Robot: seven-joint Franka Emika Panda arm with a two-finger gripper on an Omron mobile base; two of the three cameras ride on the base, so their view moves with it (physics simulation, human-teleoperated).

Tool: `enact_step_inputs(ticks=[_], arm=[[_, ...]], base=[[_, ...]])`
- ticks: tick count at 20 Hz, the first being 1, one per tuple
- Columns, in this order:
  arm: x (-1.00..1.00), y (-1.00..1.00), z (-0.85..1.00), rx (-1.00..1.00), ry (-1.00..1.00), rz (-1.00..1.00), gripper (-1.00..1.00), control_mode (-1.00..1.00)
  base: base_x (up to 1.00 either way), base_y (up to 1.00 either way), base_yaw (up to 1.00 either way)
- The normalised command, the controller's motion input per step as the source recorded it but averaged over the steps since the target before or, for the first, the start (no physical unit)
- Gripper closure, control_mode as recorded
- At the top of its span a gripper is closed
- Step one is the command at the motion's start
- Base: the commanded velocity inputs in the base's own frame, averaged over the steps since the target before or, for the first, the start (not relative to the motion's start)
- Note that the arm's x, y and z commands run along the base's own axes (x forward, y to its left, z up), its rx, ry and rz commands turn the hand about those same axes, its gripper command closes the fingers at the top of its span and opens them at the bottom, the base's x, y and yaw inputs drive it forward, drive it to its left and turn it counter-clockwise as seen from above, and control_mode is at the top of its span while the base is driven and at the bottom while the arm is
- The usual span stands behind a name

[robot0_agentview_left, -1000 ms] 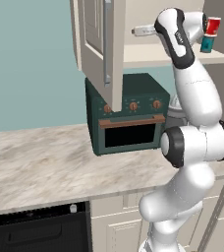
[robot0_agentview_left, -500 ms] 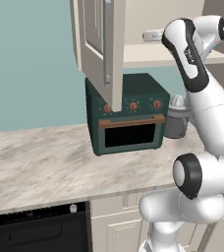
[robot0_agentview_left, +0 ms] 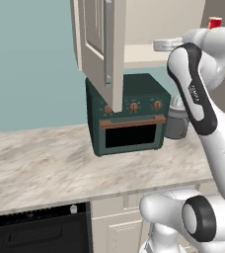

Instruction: Stack two cans on top of the other two cans in the cabinet.

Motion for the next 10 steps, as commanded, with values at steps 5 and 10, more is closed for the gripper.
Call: enact_step_inputs(ticks=[5,10], arm=[[-0.75,-0.45,0.02,0.01,0.07,-0.16,-1.0,-1.0],[-0.8,-0.34,0.14,0.02,0.14,-0.2,-1.0,-1.0]], base=[[0.0,0.0,0.0],[0.0,0.0,0.0]])
